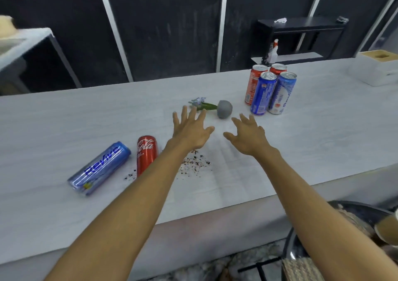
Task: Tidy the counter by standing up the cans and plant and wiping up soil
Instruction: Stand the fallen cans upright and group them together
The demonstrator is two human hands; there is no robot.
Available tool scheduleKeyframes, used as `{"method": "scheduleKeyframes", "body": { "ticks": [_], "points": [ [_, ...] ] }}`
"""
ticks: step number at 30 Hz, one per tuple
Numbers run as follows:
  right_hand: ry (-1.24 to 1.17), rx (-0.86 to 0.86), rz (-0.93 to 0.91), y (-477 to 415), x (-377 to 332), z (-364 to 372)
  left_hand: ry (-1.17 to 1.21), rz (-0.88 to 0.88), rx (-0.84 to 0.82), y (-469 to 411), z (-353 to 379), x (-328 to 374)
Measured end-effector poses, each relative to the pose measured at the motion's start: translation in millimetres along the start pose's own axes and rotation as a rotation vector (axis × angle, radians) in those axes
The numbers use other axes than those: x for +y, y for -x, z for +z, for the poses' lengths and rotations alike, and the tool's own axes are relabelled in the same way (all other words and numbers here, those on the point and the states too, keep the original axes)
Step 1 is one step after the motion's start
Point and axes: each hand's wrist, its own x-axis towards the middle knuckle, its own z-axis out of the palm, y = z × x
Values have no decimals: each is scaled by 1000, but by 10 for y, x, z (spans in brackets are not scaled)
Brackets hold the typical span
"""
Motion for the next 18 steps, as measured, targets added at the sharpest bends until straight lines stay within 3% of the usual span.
{"method": "scheduleKeyframes", "body": {
  "ticks": [12, 18],
  "points": [
    [48, -159, -300, 261, -1528, 261, -17, -309, 42, 984, -169, -1362],
    [-13, -201, -218, 345, -1972, 488, 9, -376, 66, 1283, -92, -1780]
  ]
}}
